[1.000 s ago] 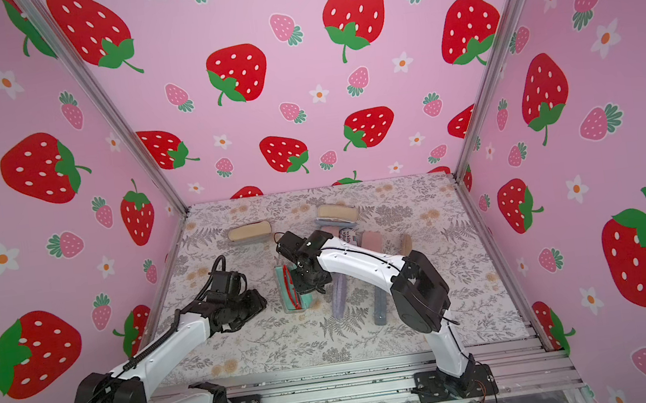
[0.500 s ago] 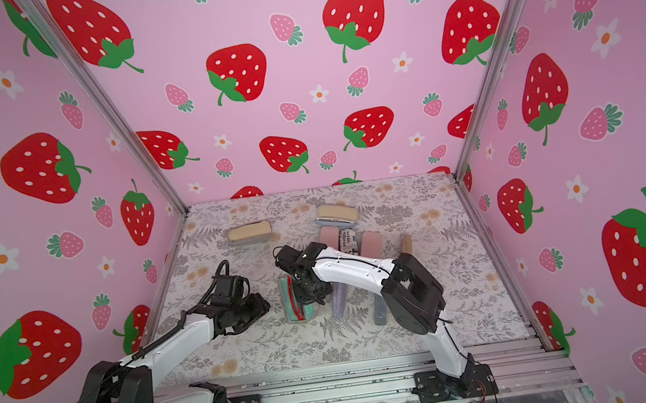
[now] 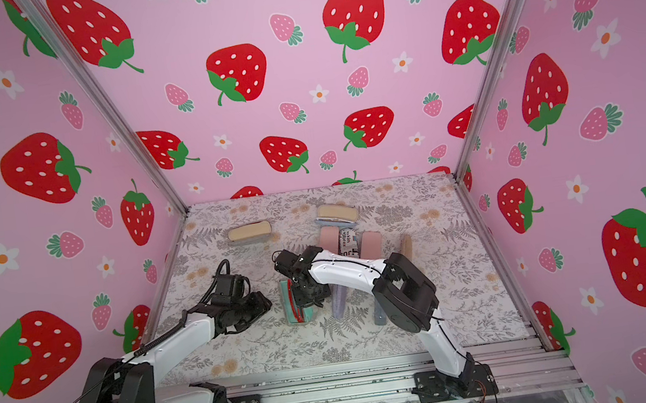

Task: Close the glasses case
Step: Place the glasses case at the center of the board.

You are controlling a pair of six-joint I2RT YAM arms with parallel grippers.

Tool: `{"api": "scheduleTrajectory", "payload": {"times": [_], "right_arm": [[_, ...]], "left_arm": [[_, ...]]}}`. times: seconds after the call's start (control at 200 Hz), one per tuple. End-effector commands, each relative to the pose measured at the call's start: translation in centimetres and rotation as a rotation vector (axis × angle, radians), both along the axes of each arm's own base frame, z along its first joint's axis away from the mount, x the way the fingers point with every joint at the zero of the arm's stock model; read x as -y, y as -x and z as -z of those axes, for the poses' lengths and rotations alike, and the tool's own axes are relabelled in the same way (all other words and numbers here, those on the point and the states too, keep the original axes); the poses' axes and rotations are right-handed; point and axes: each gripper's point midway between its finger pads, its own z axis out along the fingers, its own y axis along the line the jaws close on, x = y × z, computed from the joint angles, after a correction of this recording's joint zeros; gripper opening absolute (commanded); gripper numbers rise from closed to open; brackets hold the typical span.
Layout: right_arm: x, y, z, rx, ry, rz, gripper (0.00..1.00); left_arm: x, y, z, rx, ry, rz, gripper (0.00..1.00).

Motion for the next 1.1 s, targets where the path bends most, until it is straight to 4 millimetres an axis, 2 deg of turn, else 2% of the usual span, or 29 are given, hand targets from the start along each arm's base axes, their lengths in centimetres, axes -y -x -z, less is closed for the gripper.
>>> {"api": "scheduleTrajectory", "payload": {"times": [0.0, 0.105, 0.36, 0.485, 0.62, 0.845, 0.95, 0.965, 1.001, 1.021, 1.066, 1.096], "right_arm": [[-1.1, 0.3, -0.6, 0.002, -0.025, -0.004, 0.24], [-1.4, 0.6, -1.1, 0.004, -0.03, -0.015, 0.29], [-1.7, 1.1, -2.5, 0.023, -0.041, -0.024, 0.35], [-2.1, 1.5, -3.7, 0.036, -0.063, -0.037, 0.37], [-2.3, 1.8, -5.2, 0.048, -0.089, -0.058, 0.4], [-2.6, 2.3, -7.8, 0.063, -0.166, -0.088, 0.47], [-2.6, 2.5, -8.8, 0.077, -0.199, -0.103, 0.49], [-2.5, 2.5, -8.8, 0.079, -0.199, -0.104, 0.48], [-2.4, 2.5, -9.1, 0.085, -0.202, -0.11, 0.45], [-2.3, 2.5, -9.2, 0.091, -0.201, -0.112, 0.4], [-2.1, 2.3, -9.3, 0.1, -0.197, -0.112, 0.22], [-1.9, 2.3, -9.4, 0.102, -0.197, -0.114, 0.14]], "left_arm": [[0.1, 0.4, 0.5, -0.025, 0.01, -0.001, 0.64], [0.2, 0.3, 0.5, -0.024, 0.012, 0.0, 0.64], [0.5, 0.1, 0.7, -0.027, 0.02, 0.005, 0.64], [0.8, 0.1, 0.9, -0.03, 0.018, 0.012, 0.59], [1.0, 0.1, 1.3, -0.039, 0.022, 0.017, 0.46], [2.0, 0.0, 2.1, -0.051, 0.041, 0.037, 0.16], [2.4, 0.1, 2.5, -0.06, 0.047, 0.046, 0.07], [2.5, 0.1, 2.5, -0.059, 0.049, 0.048, 0.02], [2.6, 0.1, 2.6, -0.061, 0.052, 0.05, 0.0], [2.7, 0.1, 2.6, -0.061, 0.054, 0.052, 0.0], [3.0, 0.1, 2.6, -0.059, 0.058, 0.057, 0.0], [3.1, 0.1, 2.7, -0.06, 0.061, 0.06, 0.0]]}}
